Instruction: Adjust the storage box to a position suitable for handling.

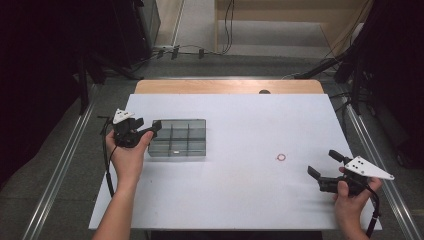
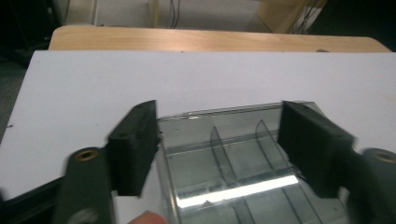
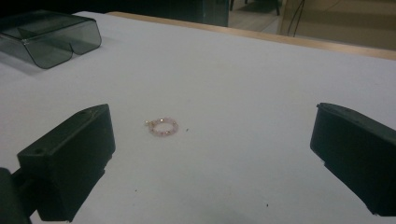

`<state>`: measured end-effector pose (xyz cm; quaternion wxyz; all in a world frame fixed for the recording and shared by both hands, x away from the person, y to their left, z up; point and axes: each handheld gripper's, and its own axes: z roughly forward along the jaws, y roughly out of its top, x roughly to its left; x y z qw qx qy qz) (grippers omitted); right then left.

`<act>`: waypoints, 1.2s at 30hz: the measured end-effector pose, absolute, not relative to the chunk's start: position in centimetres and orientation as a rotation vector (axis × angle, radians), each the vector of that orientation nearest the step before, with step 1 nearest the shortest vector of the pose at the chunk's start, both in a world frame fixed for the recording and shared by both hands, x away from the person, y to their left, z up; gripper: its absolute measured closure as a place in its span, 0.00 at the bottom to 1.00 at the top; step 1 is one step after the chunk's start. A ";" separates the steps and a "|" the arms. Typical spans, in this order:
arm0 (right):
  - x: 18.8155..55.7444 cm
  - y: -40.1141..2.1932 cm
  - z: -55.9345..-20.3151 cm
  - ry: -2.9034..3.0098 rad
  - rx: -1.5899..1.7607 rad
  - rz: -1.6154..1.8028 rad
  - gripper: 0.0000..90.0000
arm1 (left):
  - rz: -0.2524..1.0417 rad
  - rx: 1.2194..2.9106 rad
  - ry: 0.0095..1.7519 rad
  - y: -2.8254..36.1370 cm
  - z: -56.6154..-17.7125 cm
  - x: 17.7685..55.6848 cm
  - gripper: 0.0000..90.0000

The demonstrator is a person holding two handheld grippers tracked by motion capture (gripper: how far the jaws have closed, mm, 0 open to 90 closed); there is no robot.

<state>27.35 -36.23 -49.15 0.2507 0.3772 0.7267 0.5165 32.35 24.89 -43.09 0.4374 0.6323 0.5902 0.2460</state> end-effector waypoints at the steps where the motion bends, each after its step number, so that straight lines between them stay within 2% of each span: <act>1: 27.4 -36.2 -49.2 1.980 1.027 1.403 0.00 | 0.607 1.578 1.477 25.0 -43.2 32.6 0.49; 2: 27.4 -36.2 -49.2 1.980 1.027 1.403 0.00 | 0.601 1.584 1.485 25.2 -43.3 32.8 0.49; 3: 27.4 -36.2 -49.2 1.979 1.029 1.401 0.00 | 0.596 1.592 1.495 25.3 -43.4 33.1 0.60; 4: 27.4 -36.2 -49.2 1.979 1.029 1.401 0.00 | 0.594 1.598 1.504 25.4 -43.4 33.3 0.60; 11: 27.4 -36.2 -49.2 1.979 1.039 1.401 0.00 | 0.558 1.644 1.582 26.3 -44.5 34.6 0.88; 15: 27.4 -36.2 -49.2 1.980 1.039 1.403 0.00 | 0.553 1.661 1.622 26.9 -45.2 35.0 0.95; 19: 27.4 -36.2 -49.2 1.979 1.039 1.405 0.00 | 0.548 1.668 1.628 27.0 -45.4 35.2 0.99; 36: 27.5 -36.3 -49.2 1.980 1.039 1.405 0.00 | 0.516 1.725 1.642 26.7 -46.5 35.8 1.00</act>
